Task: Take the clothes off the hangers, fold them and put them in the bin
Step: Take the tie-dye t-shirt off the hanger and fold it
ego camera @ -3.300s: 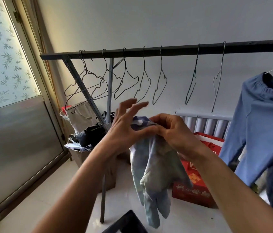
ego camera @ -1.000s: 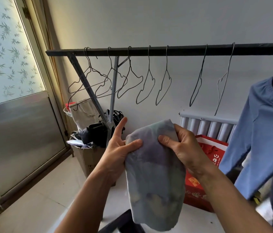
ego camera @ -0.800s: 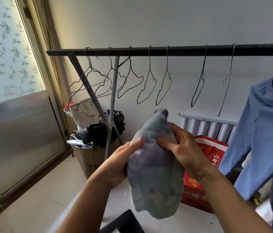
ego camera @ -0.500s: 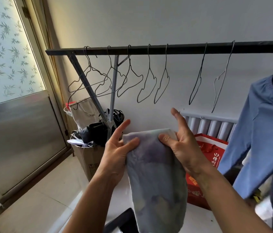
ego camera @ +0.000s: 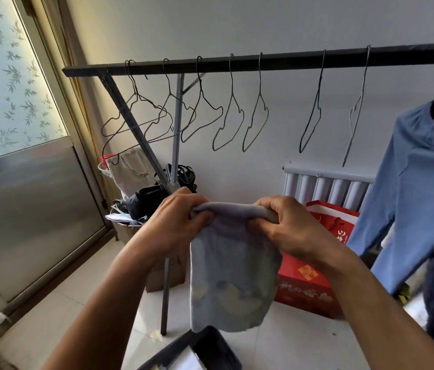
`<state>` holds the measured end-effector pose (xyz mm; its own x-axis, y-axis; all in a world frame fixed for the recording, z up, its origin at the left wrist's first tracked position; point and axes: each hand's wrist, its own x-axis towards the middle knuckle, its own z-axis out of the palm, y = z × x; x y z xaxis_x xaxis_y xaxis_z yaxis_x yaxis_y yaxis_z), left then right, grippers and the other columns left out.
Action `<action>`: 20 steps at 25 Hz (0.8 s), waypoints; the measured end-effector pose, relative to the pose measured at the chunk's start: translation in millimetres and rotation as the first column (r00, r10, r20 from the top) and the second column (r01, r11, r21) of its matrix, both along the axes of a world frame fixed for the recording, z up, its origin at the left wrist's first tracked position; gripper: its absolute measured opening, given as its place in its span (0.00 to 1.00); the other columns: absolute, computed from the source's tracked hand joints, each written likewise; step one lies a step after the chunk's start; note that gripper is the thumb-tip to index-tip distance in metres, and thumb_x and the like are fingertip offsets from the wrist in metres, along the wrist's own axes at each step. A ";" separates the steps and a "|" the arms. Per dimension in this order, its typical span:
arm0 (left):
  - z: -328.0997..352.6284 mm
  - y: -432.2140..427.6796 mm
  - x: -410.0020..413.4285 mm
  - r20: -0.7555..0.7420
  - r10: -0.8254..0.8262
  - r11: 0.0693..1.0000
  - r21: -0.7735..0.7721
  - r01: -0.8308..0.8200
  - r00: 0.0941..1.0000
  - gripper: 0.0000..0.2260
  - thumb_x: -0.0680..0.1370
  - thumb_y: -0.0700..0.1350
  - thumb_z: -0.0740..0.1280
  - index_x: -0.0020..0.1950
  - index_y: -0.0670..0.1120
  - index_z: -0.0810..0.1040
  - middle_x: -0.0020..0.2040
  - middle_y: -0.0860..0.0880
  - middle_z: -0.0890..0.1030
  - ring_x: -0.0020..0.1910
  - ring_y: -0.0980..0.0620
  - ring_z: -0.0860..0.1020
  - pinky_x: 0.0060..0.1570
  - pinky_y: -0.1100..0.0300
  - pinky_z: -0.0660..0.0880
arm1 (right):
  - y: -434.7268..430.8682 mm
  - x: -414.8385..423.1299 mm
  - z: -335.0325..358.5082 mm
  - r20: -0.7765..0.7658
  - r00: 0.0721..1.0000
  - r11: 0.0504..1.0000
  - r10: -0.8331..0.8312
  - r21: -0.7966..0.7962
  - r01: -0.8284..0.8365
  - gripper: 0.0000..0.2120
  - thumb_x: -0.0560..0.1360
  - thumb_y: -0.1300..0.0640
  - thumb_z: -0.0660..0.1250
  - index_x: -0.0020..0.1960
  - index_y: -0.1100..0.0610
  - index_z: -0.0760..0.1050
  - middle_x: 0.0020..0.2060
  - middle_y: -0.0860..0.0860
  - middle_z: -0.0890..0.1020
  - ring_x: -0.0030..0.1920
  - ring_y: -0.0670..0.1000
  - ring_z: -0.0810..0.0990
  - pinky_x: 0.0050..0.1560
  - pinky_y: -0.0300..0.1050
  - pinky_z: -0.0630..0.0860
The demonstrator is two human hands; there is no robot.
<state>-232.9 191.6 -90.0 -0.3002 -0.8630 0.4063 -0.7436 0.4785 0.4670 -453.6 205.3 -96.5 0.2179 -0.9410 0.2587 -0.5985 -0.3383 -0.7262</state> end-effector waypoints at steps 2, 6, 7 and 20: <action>2.6 -1.6 3.8 -0.180 0.052 0.996 0.083 -0.037 0.982 0.07 0.75 0.50 0.71 0.45 0.46 0.83 0.47 0.50 0.75 0.45 0.57 0.75 0.45 0.62 0.71 | -1.9 -3.9 2.1 0.089 0.996 1.000 -0.025 0.019 0.024 0.05 0.74 0.53 0.71 0.48 0.52 0.79 0.46 0.48 0.80 0.46 0.49 0.80 0.43 0.41 0.78; -5.3 0.5 -9.7 -0.802 0.155 0.915 0.336 0.223 0.576 0.24 0.72 0.55 0.67 0.52 0.32 0.80 0.47 0.37 0.80 0.45 0.43 0.77 0.45 0.53 0.75 | -6.2 0.9 2.9 0.477 0.879 0.982 0.010 0.160 -0.098 0.08 0.77 0.53 0.68 0.51 0.56 0.80 0.46 0.58 0.84 0.45 0.55 0.83 0.48 0.52 0.79; -9.5 0.9 -13.3 -0.857 0.190 0.901 0.346 0.262 0.479 0.26 0.73 0.54 0.66 0.53 0.30 0.78 0.46 0.36 0.79 0.44 0.42 0.76 0.42 0.54 0.75 | -9.5 3.1 -0.1 0.508 0.862 0.983 -0.001 0.160 -0.093 0.07 0.77 0.54 0.67 0.52 0.56 0.80 0.46 0.58 0.84 0.46 0.55 0.83 0.49 0.53 0.79; -41.2 2.7 -21.2 -0.866 0.165 0.866 0.356 0.351 0.472 0.15 0.69 0.44 0.71 0.48 0.32 0.79 0.40 0.41 0.84 0.37 0.48 0.81 0.37 0.58 0.80 | -1.5 -10.8 -26.1 0.740 0.670 0.818 -0.054 0.418 -0.395 0.23 0.63 0.50 0.78 0.53 0.62 0.82 0.51 0.59 0.84 0.52 0.58 0.84 0.52 0.51 0.81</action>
<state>-254.1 194.3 -131.3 -0.1160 -0.9887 0.0951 0.1941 0.0713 0.9784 -464.4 203.8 -122.6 0.3553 -0.9299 -0.0954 0.1887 0.1713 -0.9670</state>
